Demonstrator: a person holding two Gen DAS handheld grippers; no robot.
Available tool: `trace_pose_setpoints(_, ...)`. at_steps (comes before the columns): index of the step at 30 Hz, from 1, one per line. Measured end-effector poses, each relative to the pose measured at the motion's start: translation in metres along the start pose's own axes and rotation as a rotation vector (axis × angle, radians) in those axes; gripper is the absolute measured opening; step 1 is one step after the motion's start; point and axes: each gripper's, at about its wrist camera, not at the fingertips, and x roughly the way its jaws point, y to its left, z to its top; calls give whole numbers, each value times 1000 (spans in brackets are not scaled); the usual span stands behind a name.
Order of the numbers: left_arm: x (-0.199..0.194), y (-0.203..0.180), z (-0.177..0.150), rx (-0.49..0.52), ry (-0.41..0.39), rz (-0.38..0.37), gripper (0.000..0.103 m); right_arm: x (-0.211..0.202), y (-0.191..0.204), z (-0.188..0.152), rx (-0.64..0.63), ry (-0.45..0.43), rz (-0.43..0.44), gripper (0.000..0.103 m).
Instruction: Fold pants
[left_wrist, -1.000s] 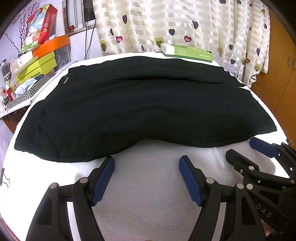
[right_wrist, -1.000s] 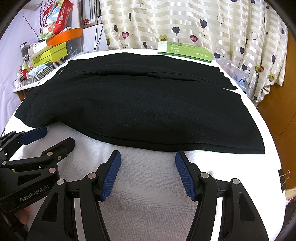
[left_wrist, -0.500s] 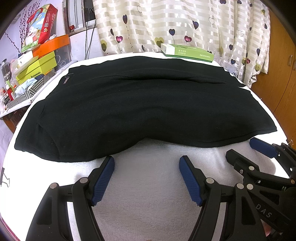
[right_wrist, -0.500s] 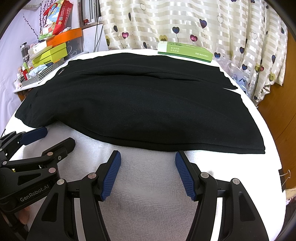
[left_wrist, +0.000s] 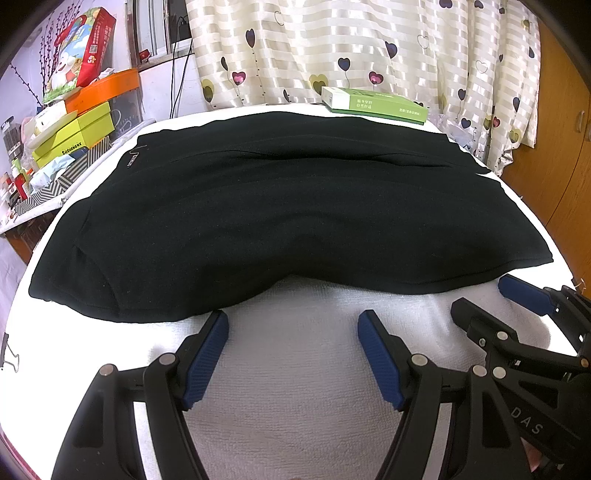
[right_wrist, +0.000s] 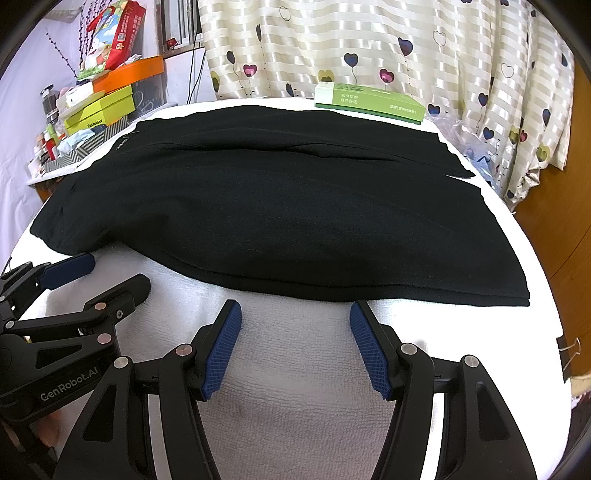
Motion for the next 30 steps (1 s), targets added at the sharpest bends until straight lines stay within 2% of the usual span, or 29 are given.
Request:
trace_pose_setpoints(27, 0, -1, 0, -3, 0, -2, 75, 0, 1, 0, 0, -1, -2, 62)
trace_pose_setpoints(30, 2, 9, 0, -7, 0, -1, 75, 0, 2, 1, 0, -1, -3, 62)
